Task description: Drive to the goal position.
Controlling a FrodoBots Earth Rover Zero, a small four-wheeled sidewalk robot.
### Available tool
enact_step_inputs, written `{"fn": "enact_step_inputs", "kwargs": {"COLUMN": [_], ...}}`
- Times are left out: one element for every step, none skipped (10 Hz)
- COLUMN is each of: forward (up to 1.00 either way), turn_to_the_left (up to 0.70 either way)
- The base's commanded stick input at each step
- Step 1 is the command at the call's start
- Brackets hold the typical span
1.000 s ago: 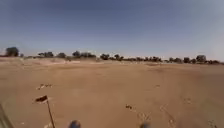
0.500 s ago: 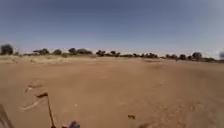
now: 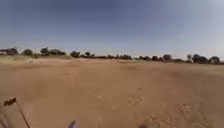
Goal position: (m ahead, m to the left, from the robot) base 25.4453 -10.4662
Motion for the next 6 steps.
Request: {"fn": "enact_step_inputs", "kwargs": {"forward": [0.70,0.70,0.70,0.70,0.70,0.70], "turn_to_the_left": [0.00,0.00,0.00,0.00,0.00,0.00]}}
